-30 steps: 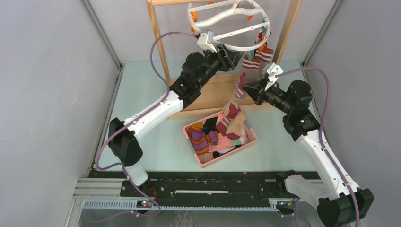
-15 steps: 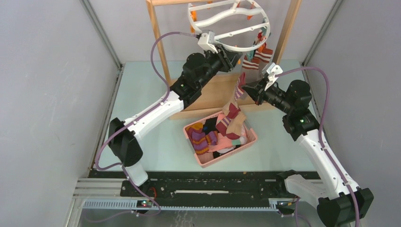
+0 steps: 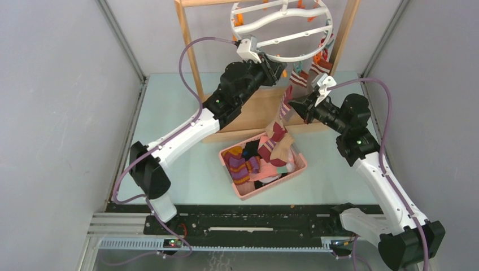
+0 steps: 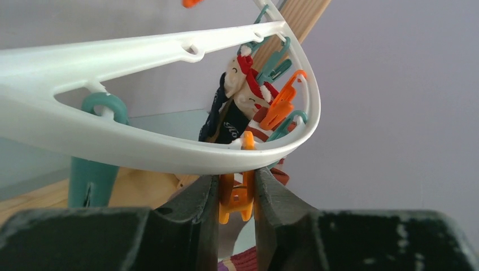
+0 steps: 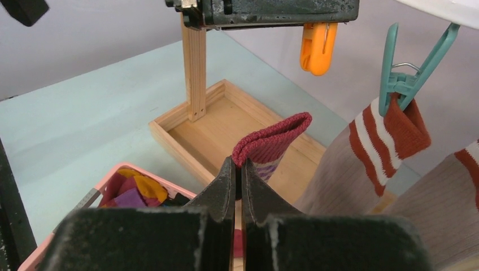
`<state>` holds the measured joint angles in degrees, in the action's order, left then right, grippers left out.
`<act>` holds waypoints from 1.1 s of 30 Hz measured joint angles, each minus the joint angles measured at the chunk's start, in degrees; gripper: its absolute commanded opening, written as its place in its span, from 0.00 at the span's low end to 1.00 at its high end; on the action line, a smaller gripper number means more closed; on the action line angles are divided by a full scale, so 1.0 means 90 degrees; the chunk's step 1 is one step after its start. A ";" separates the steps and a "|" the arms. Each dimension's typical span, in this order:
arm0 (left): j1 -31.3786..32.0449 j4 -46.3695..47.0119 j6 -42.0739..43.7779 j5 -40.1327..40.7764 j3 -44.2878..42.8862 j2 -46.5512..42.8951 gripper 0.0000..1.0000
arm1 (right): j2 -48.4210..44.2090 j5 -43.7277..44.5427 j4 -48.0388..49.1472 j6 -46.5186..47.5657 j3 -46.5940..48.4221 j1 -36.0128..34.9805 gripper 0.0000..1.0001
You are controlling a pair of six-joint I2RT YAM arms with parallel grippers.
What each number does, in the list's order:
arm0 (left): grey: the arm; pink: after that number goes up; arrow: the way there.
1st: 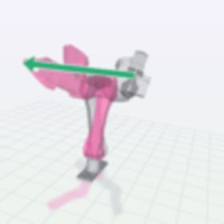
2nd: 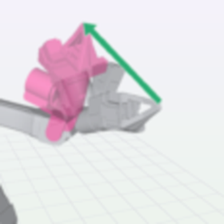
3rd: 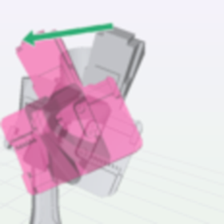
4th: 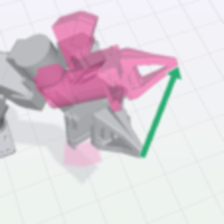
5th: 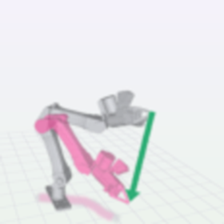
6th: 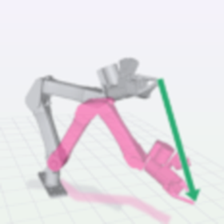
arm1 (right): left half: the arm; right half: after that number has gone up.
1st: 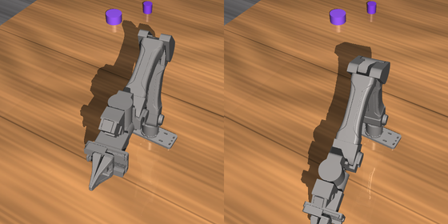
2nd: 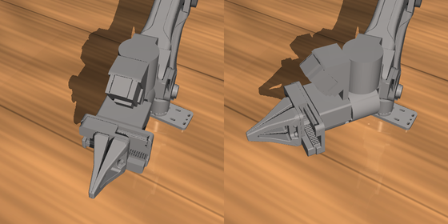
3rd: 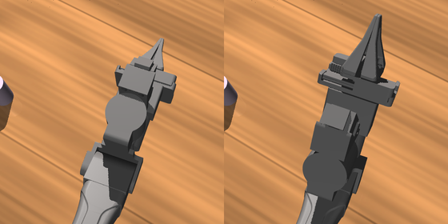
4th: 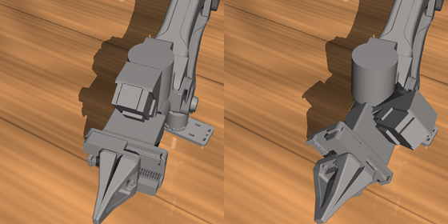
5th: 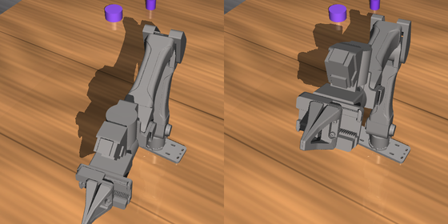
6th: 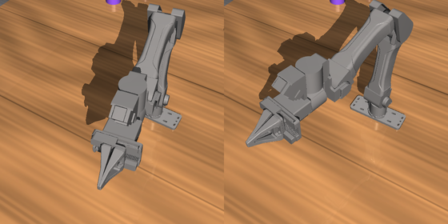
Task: Clip the socks to the hanger
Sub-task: Open the clamp at the hanger.
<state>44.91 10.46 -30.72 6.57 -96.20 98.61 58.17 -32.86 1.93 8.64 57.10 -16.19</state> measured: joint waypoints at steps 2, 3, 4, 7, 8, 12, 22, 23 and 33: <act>0.0022 -0.0136 0.0087 0.0097 -0.0068 0.0000 0.04 | 0.0090 0.0080 -0.0102 0.0039 0.0112 -0.0063 0.00; 0.0034 -0.0194 0.0121 0.0126 -0.0107 0.0000 0.04 | 0.0163 0.0124 -0.0143 0.0066 0.0209 -0.0107 0.00; 0.0041 -0.0238 0.0151 0.0160 -0.0129 0.0000 0.04 | 0.0243 0.0170 -0.0204 0.0104 0.0323 -0.0148 0.00; 0.0068 -0.0364 0.0265 0.0270 -0.0199 0.0000 0.04 | 0.0469 0.0304 -0.0379 0.0197 0.0636 -0.0287 0.00; 0.0070 -0.0386 0.0287 0.0282 -0.0206 0.0000 0.04 | 0.0503 0.0321 -0.0403 0.0214 0.0678 -0.0311 0.00; 0.0080 -0.0491 0.0379 0.0379 -0.0211 0.0000 0.03 | 0.0704 0.0464 -0.0617 0.0342 0.0911 -0.0440 0.00; 0.0080 -0.0566 0.0483 0.0432 -0.0211 0.0000 0.03 | 0.1054 0.0653 -0.1013 0.0566 0.1355 -0.0505 0.00; 0.0080 -0.0568 0.0483 0.0432 -0.0211 0.0000 0.03 | 0.1081 0.0661 -0.1056 0.0573 0.1379 -0.0508 0.00; 0.0080 -0.0576 0.0486 0.0432 -0.0211 0.0000 0.03 | 0.1372 0.0695 -0.1239 0.0610 0.1569 -0.0551 0.00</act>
<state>45.63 5.28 -26.35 10.46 -98.10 98.61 70.52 -26.61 -9.21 14.13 71.22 -21.15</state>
